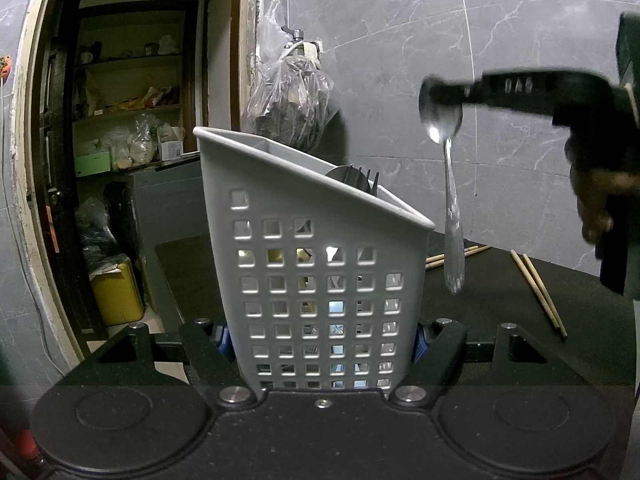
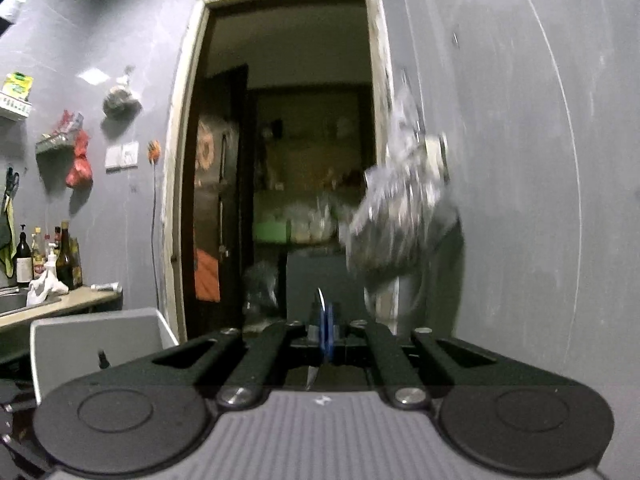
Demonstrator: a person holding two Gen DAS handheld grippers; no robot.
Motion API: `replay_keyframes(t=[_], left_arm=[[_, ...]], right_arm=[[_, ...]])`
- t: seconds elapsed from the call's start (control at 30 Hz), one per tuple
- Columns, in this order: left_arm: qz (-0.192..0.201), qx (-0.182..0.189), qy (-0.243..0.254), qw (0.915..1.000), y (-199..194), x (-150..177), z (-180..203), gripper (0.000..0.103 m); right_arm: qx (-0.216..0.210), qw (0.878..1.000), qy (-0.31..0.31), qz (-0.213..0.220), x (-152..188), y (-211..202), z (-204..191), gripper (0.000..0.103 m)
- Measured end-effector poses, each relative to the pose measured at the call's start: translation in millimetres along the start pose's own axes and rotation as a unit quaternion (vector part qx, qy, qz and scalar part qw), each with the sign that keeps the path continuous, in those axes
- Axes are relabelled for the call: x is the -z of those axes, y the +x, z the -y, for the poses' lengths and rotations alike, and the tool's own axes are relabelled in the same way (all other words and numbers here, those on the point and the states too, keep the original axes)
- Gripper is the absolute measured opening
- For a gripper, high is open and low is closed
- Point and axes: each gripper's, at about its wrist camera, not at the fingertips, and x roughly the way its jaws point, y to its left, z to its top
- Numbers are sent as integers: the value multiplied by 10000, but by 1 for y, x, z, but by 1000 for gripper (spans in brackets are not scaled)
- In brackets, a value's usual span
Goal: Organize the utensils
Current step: 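Lift the silver spoon with the right tool and lower it into the basket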
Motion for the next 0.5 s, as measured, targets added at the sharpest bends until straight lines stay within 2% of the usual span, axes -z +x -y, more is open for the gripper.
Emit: replay_keyframes(t=[0.17,0.5], left_arm=[[-3,-5,4,10000,0,0,0,76],[-10,-8,-1,10000,0,1,-1,76]], right_arm=[[-59,9987,-178,464,-17,-13,-13,2],[-231,9932,-309,1100,-43,-29,-31,2]])
